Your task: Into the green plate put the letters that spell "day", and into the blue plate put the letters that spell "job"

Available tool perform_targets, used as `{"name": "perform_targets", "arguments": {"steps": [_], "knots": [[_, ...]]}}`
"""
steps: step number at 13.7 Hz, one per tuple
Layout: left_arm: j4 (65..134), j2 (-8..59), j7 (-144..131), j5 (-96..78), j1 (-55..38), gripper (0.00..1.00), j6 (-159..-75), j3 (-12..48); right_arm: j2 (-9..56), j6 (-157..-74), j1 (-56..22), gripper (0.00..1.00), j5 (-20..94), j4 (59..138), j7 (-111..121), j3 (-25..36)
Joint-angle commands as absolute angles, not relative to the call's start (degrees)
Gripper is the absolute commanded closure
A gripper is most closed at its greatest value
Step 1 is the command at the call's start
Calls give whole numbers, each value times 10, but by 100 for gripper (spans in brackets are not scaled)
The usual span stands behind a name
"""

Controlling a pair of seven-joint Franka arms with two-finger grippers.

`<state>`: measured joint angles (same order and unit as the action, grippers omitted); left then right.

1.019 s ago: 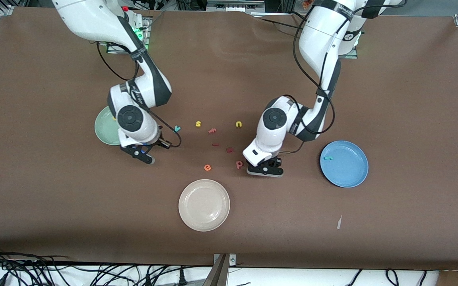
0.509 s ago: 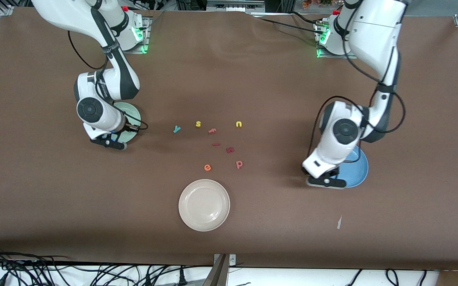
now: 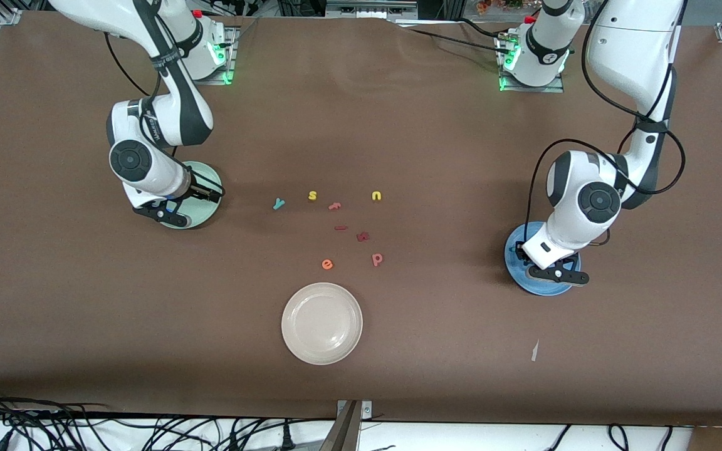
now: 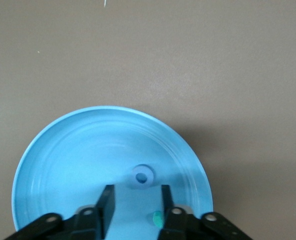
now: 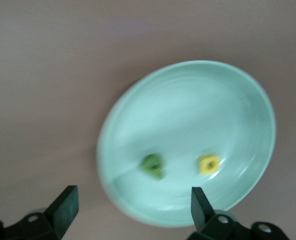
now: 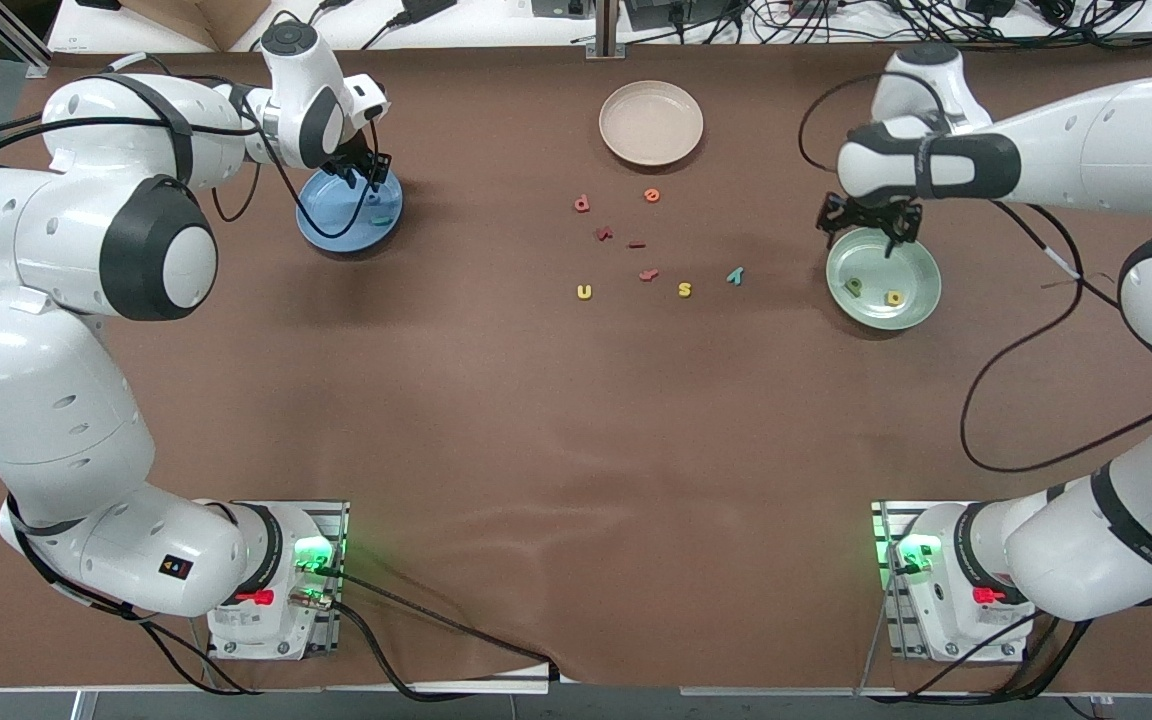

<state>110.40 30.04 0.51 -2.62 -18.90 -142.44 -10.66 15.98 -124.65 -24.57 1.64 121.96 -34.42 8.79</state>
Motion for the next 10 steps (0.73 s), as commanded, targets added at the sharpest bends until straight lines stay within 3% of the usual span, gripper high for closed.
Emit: {"name": "perform_targets", "arguments": {"steps": [1,5,10], "knots": [[1114,280,20,-43,-188,23,-1419,-100,203,-1229,-257,0,47,1143,-446,44],[1070,286,-35,-87,-226,23,-1419,-74,245,-1313,-285,0,106,1133,-580,23],[974,354,-211,-120,-311,24,-1419,-70,301,-1395,-339,2,105,1140,-678,23]]}}
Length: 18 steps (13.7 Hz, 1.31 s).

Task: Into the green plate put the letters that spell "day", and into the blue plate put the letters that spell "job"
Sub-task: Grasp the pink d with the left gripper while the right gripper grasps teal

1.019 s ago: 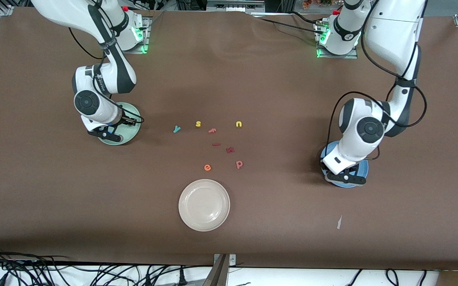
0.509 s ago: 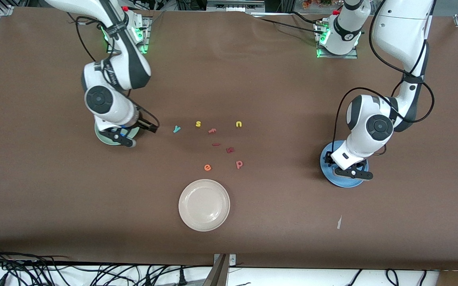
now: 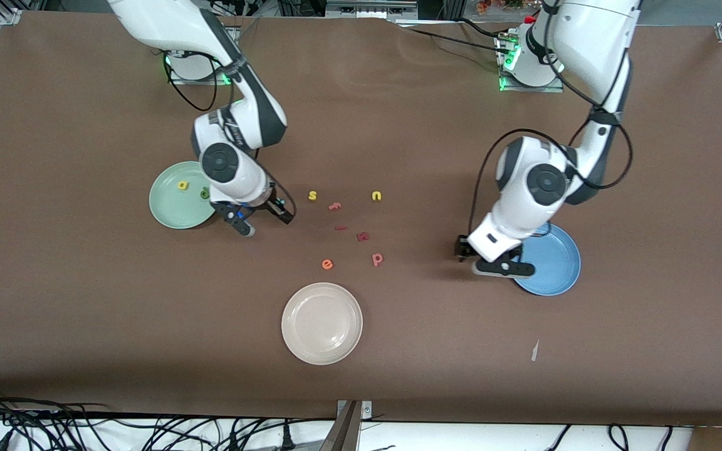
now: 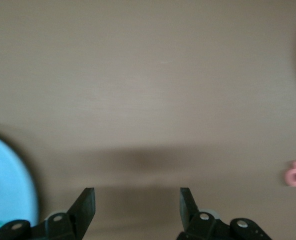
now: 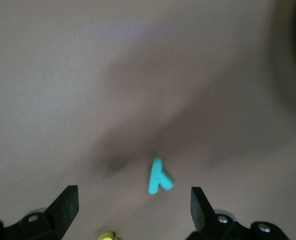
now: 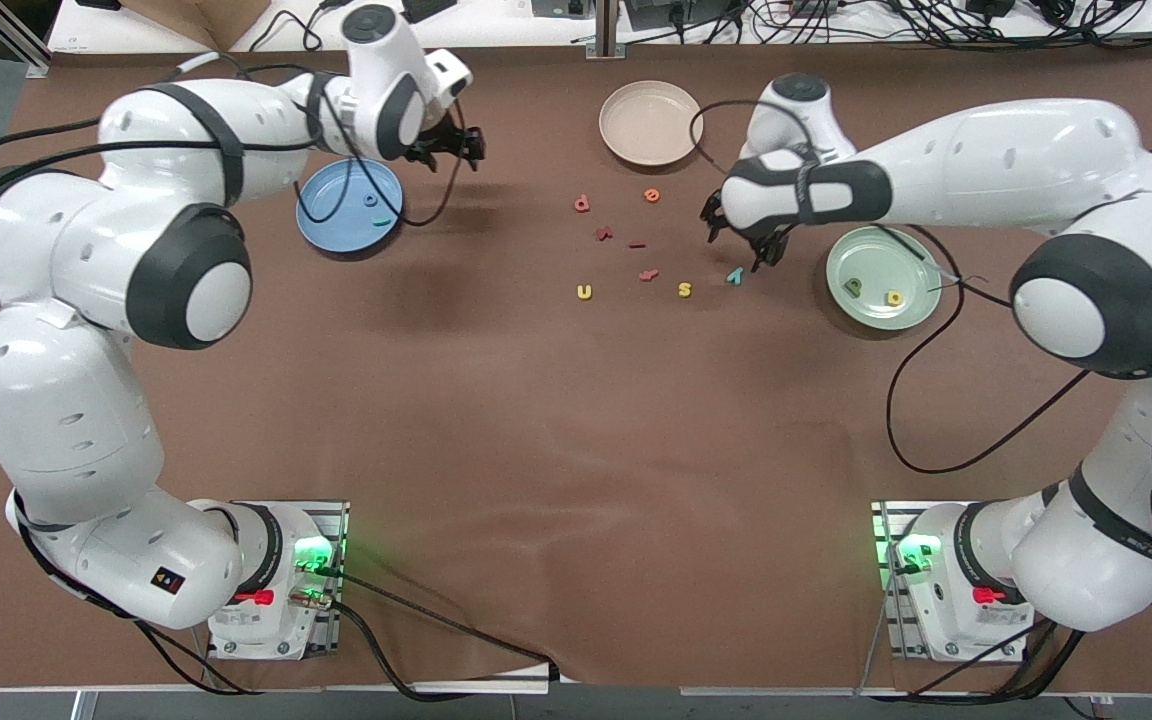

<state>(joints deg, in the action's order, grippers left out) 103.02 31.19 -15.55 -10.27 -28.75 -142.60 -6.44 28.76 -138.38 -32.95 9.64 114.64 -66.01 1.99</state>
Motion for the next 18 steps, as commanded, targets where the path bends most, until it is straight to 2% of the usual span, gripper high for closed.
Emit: {"name": "perform_targets", "arguments": {"steps": [1,6,8,10,13,15,18], "knots": [[956,369,-248,-121,-323,24,-1419,-70,297,-1395,-339,5,105,1149,-677,23],[882,431,-346,-237,-371,28,-1419,-75,288,-1398,-340,22,98,1178,-670,25],[861,446,-362,-293,-389,28,-1420,-89,290,-1406,-340,32,98,1180,-670,25],[841,461,-390,-306,-402,28,-1421,-98,288,-1406,-340,62,98,1184,-670,25],[817,488,-431,-306,-421,28,-1430,-112,285,-1401,-340,86,98,1176,-660,28],[813,497,-432,-307,-427,28,-1437,-117,269,-1391,-339,91,98,1174,-647,34],[812,511,-431,-306,-449,30,-1442,-124,244,-1306,-339,92,97,1145,-586,69]]}}
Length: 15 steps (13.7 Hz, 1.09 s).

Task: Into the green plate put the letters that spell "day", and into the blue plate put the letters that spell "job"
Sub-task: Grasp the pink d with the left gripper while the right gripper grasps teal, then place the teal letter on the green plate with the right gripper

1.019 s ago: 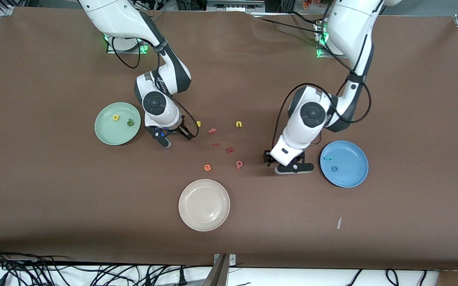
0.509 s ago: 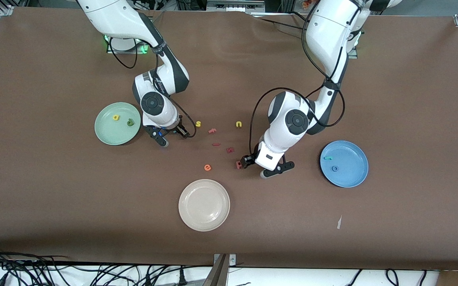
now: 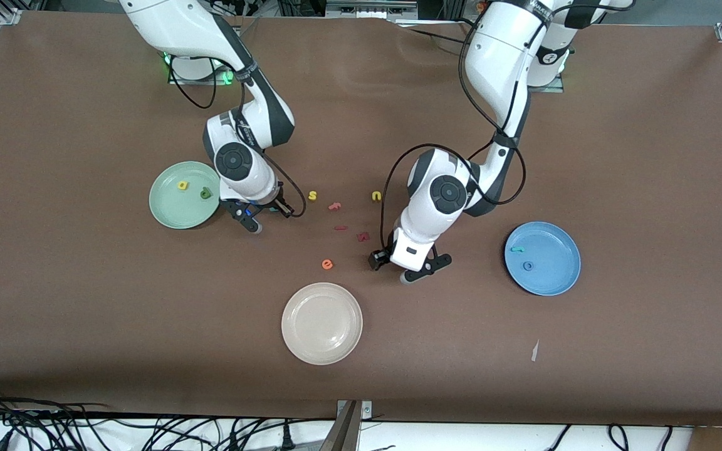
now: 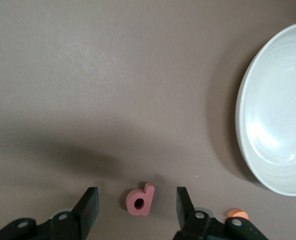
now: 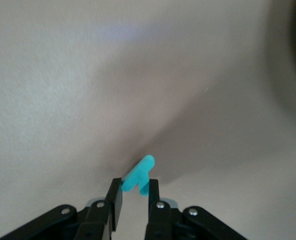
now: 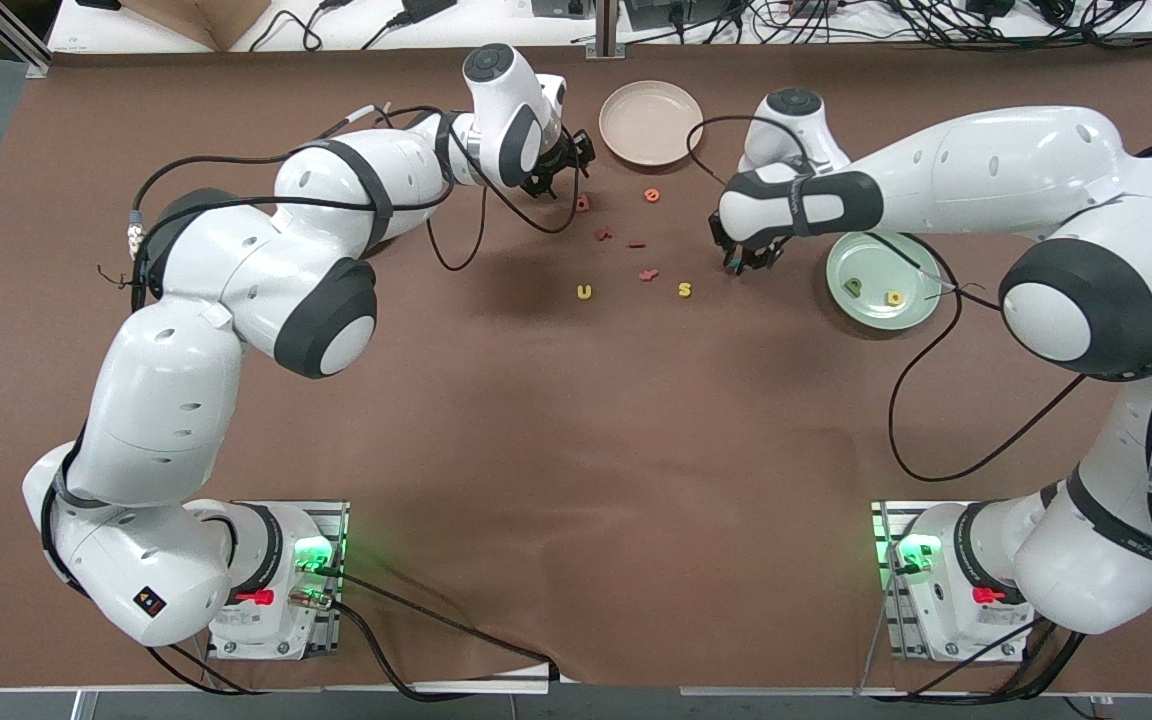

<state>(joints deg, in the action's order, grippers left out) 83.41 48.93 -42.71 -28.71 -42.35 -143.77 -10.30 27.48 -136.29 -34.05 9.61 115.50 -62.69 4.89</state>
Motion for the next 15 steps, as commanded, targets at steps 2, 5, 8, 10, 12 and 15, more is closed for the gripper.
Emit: {"name": "perform_targets", "arguments": {"steps": [2,5,8,10,12,15], "knots": [[812,519,-429,-302,-465,31,-1442,-134,216,-1251,-338,92,100,1142,-523,102],[813,524,-430,-299,-477,31,-1441,-140,159,-1175,-337,90,106,1177,-424,153],[814,525,-426,-296,-477,30,-1441,-140,107,-1212,-337,90,105,1278,-336,198],[816,538,-425,-287,-478,30,-1441,-141,113,-1240,-335,90,106,1309,-246,249],[817,556,-430,-233,-482,30,-1441,-140,128,-1259,-330,83,107,1321,-211,264],[817,556,-431,-229,-481,30,-1441,-140,146,-1264,-330,4,125,1319,-207,265]]}}
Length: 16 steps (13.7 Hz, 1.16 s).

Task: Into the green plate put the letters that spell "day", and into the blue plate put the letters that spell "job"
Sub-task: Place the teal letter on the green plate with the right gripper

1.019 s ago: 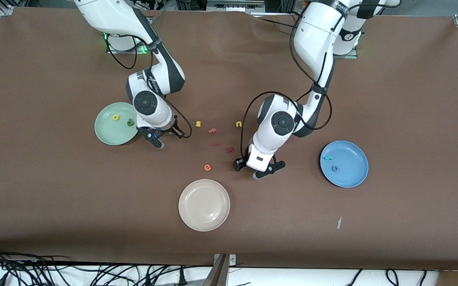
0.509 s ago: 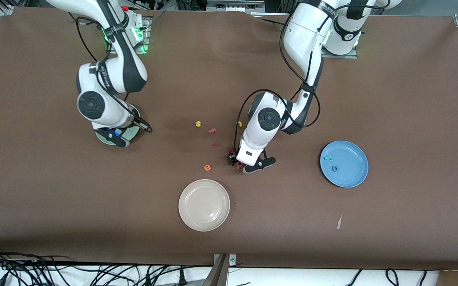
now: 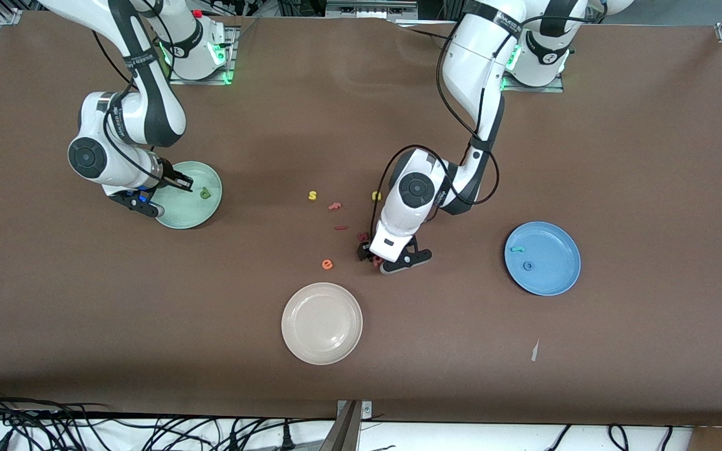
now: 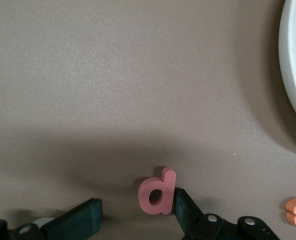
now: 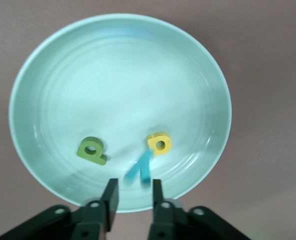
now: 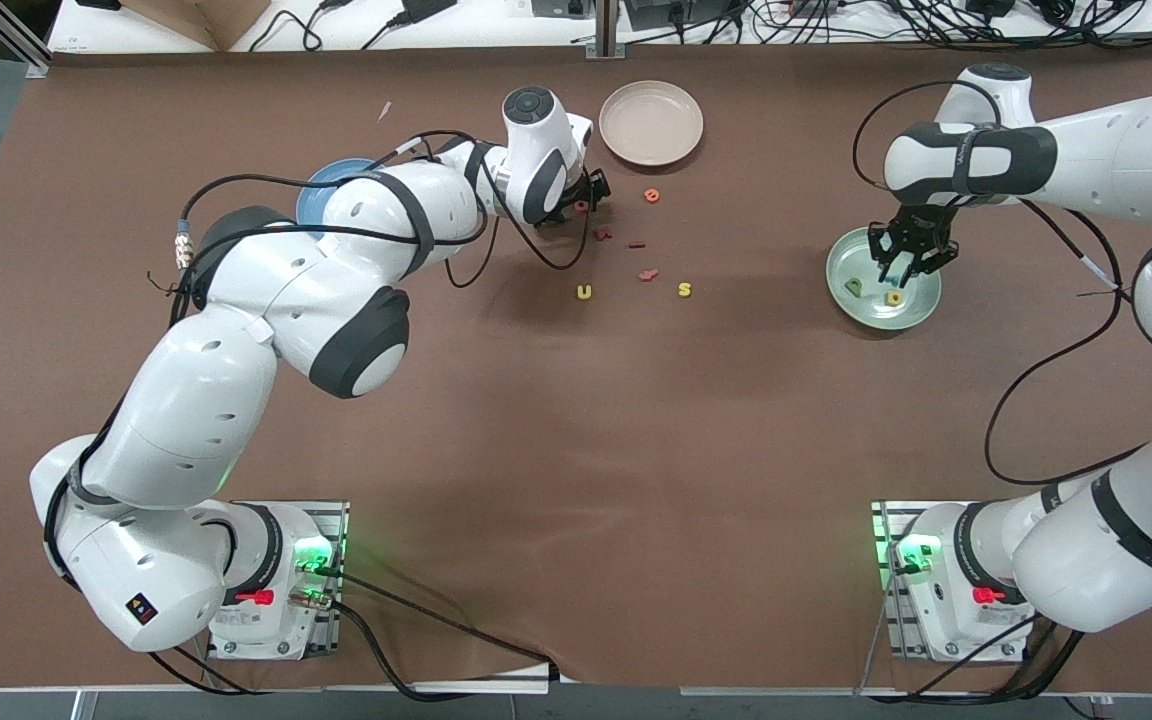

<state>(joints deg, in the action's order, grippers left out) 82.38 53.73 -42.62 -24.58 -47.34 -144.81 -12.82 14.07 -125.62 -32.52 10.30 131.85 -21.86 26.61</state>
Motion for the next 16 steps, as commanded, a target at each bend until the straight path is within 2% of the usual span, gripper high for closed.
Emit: {"name": "perform_targets", "arguments": {"steps": [1,4,5,7,10,13,15,16], "knots": [[817,555,-430,-228,-480,30,-1441,-140,143,-1263,-330,1,131,1316,-207,265],[817,549,-426,-224,-476,31,-1436,-141,142,-1241,-332,1,131,1275,-212,262],[818,546,-425,-208,-473,34,-1435,-144,143,-1218,-331,1,131,1247,-209,263],[822,541,-425,-181,-469,39,-1434,-144,149,-1153,-328,1,128,1168,-198,265],[825,535,-421,-180,-465,41,-1434,-144,166,-1045,-326,1,120,1030,-193,265],[835,533,-422,-179,-465,45,-1433,-144,164,-952,-295,1,105,912,-108,267],[841,532,-423,-179,-468,52,-1433,-144,164,-910,-284,0,76,852,-88,268],[842,528,-422,-178,-468,61,-1431,-144,163,-910,-282,0,65,845,-88,268]]}}
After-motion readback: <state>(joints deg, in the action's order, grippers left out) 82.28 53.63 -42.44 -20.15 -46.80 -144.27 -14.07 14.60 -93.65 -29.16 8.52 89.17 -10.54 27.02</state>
